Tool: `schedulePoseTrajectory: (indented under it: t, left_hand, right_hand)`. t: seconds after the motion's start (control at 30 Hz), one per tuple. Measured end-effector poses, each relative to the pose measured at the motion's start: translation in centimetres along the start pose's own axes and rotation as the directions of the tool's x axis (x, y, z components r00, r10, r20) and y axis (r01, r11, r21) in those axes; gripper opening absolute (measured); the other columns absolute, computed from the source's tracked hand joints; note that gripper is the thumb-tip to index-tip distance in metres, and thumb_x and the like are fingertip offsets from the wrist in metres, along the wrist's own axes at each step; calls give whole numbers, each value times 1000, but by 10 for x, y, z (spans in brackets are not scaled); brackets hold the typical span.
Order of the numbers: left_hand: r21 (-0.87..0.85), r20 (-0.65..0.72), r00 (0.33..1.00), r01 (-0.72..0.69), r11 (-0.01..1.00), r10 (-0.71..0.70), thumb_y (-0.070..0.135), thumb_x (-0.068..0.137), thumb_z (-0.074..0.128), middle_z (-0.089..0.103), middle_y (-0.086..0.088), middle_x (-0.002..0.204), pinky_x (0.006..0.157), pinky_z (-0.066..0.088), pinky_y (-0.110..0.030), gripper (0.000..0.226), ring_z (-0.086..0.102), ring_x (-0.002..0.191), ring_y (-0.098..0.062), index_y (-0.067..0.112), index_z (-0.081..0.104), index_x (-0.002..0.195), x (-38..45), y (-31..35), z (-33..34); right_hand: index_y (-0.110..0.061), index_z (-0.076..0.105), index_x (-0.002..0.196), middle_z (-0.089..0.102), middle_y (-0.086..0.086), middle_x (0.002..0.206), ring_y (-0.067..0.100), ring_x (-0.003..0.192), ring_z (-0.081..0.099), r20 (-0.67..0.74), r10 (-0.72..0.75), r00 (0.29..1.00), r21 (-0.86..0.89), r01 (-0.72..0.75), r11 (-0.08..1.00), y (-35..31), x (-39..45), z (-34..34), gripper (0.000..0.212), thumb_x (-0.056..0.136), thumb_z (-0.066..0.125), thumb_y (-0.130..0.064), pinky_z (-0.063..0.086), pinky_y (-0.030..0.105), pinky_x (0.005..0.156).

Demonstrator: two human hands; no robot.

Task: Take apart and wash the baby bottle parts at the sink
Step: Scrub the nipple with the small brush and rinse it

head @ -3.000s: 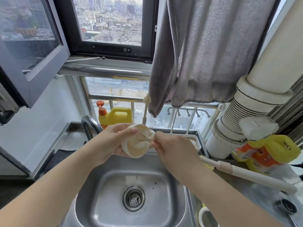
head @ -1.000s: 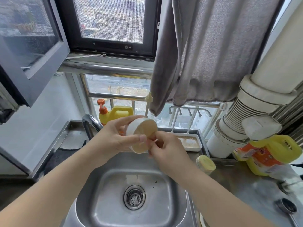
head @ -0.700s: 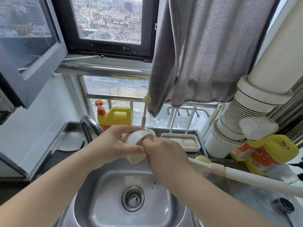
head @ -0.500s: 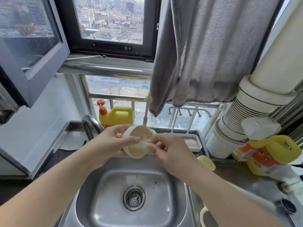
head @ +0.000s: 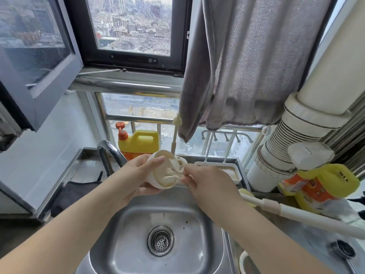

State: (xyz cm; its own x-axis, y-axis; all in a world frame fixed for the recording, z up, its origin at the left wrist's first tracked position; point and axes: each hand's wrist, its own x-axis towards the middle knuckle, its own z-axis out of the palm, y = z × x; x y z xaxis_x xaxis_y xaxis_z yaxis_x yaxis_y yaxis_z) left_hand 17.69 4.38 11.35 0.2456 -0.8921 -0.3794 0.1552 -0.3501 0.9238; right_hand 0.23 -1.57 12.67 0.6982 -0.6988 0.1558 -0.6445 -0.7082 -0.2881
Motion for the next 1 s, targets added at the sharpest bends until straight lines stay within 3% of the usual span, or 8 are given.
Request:
schedulePoseTrajectory:
  t: [0.17, 0.33, 0.5, 0.6, 0.67, 0.87, 0.93, 1.0]
  left_hand:
    - [15, -124, 992, 37, 999, -35, 52, 85, 58, 67, -5, 105, 91, 53, -42, 35, 68, 96, -22, 25, 60, 107, 5, -6, -1]
    - [-207, -152, 983, 73, 976, -106, 40, 90, 58, 57, -17, 115, 75, 59, -42, 27, 61, 106, -36, 18, 57, 105, 2, -10, -4]
    - [-217, -197, 975, 55, 975, -99, 35, 95, 51, 49, -14, 119, 62, 60, -43, 33, 59, 105, -39, 26, 45, 126, 5, -15, -3]
    - [-102, -218, 974, 33, 994, -54, 38, 97, 47, 49, -12, 120, 64, 58, -43, 22, 57, 105, -38, 35, 49, 118, 7, -15, -5]
    - [-80, -173, 983, 47, 996, -60, 41, 97, 46, 52, -19, 121, 70, 57, -43, 19, 60, 100, -37, 33, 54, 112, 5, -15, -7]
    - [-119, -79, 994, 61, 991, -71, 43, 96, 47, 58, -21, 118, 73, 57, -41, 19, 67, 89, -35, 32, 54, 110, -2, -14, -12]
    - [-97, -30, 997, 70, 993, -73, 44, 95, 47, 59, -20, 118, 68, 58, -38, 23, 68, 86, -34, 32, 54, 113, -4, -15, -14]
    - [-46, 8, 997, 79, 996, -79, 47, 95, 45, 63, -21, 114, 63, 58, -34, 30, 68, 79, -29, 32, 53, 119, -7, -15, -15]
  right_hand:
    - [-31, 57, 81, 62, -5, 72, 10, 66, 54, 13, 100, 995, 338, -99, 936, 9, -8, 3, 13, 92, 56, -37, 43, 29, 64]
    - [-39, 59, 76, 62, -2, 66, 15, 64, 58, 1, 89, 996, 527, -76, 847, 16, -22, 11, 15, 90, 61, -34, 42, 23, 59]
    - [-44, 61, 90, 60, 1, 66, 12, 59, 54, -27, 4, 1000, 494, 9, 869, 15, -23, 13, 10, 89, 62, -34, 42, 24, 58]
    - [-39, 54, 126, 55, -12, 68, 1, 58, 49, 126, -34, 991, 439, -25, 898, 15, -20, 10, 36, 91, 59, -35, 37, 13, 58]
    - [-39, 46, 135, 55, -17, 68, 1, 54, 46, 217, -79, 973, 474, -35, 880, 15, -17, 7, 45, 92, 57, -33, 36, 12, 59]
    - [-48, 26, 143, 68, -18, 84, 9, 67, 57, 433, -212, 876, 465, -16, 885, 13, -10, -4, 57, 95, 54, -34, 49, 26, 70]
    - [-47, 30, 141, 69, -17, 93, 15, 78, 63, 453, -206, 868, 439, -16, 898, 12, -8, -4, 56, 93, 56, -37, 51, 31, 79]
    - [-46, 39, 134, 66, -21, 100, 6, 76, 62, 447, -213, 869, 418, 8, 909, 11, -4, -4, 48, 91, 59, -40, 51, 26, 78]
